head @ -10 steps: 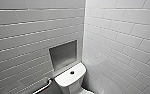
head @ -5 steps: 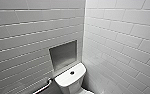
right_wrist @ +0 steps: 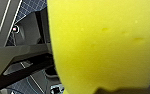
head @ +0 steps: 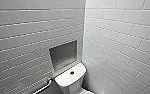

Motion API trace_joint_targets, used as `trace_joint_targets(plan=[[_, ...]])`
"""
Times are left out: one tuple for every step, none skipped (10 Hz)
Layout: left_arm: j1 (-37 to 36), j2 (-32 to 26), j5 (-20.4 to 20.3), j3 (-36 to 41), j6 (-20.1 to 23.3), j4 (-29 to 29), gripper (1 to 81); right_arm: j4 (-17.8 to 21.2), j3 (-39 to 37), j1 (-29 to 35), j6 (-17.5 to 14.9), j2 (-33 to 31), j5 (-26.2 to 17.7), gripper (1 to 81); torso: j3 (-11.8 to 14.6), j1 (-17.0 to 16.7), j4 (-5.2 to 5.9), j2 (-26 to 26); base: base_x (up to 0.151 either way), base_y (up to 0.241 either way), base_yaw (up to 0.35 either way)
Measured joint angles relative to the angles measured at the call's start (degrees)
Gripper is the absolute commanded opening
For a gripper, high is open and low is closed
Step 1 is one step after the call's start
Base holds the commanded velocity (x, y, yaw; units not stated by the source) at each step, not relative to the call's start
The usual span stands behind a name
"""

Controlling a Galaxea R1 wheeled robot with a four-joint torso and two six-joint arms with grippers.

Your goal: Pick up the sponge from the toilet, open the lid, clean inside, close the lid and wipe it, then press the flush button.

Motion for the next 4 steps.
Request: trace_joint_targets(plan=[[0.3,1.3,0.0,-3.3,0.0,0.0,1.0,0.0,-1.6,0.0,0.0,1.5,0.0,1.0,0.0,0.0,0.00,0.0,0.000,0.000,0.000],[0.3,2.8,0.0,-7.3,-0.3,0.0,1.0,0.0,-2.6,0.0,0.0,2.5,0.0,1.0,0.0,0.0,0.00,0.0,0.000,0.000,0.000],[0.2,4.7,0.0,-10.6,-0.3,0.0,1.0,0.0,-2.7,0.0,0.0,2.7,0.0,1.0,0.0,0.0,0.00,0.0,0.000,0.000,0.000],[0.1,7.0,0.0,-13.1,-0.3,0.0,1.0,0.0,-3.3,0.0,0.0,2.6,0.0,1.0,0.0,0.0,0.00,0.0,0.000,0.000,0.000]])
